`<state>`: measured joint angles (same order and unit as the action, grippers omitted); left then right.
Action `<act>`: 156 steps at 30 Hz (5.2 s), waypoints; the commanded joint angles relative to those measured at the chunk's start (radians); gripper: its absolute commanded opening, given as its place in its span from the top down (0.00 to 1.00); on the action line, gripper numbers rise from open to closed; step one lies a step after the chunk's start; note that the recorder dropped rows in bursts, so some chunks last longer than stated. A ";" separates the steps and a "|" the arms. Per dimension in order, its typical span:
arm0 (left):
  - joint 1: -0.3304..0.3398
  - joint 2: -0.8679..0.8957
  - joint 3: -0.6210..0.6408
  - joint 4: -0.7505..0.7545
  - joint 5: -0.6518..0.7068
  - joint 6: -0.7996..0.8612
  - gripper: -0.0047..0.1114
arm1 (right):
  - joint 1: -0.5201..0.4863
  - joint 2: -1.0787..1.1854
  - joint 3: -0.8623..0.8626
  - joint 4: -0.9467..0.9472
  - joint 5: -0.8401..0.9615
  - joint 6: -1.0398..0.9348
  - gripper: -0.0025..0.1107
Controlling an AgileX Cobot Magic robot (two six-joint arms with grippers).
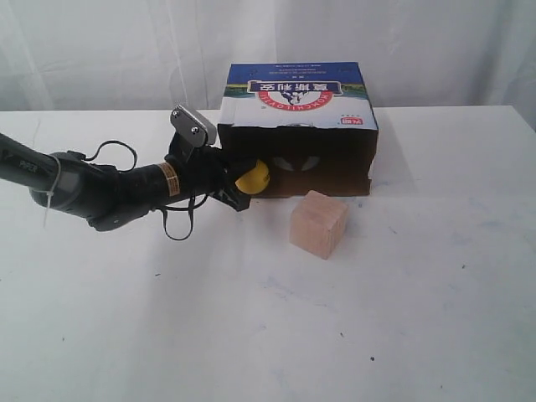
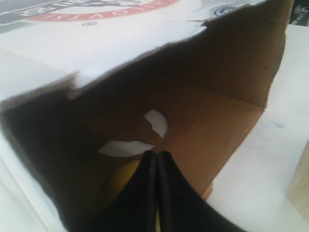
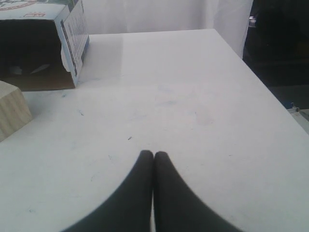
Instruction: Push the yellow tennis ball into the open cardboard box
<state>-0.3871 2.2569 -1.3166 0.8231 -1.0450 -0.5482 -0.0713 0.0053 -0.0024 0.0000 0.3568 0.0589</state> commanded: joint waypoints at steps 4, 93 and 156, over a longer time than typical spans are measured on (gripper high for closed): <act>-0.004 -0.017 -0.001 0.065 -0.055 -0.031 0.96 | -0.007 -0.005 0.002 0.000 -0.007 0.002 0.98; 0.200 -2.081 1.317 0.080 1.367 -0.489 0.96 | -0.007 -0.005 0.002 0.000 -0.007 0.002 0.98; 0.376 -2.257 1.317 -0.823 1.300 0.502 0.96 | -0.007 -0.005 0.002 0.000 -0.007 -0.022 0.98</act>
<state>-0.0138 0.0046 -0.0019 0.0119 0.2577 -0.0424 -0.0713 0.0053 -0.0024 0.0000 0.3574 0.0589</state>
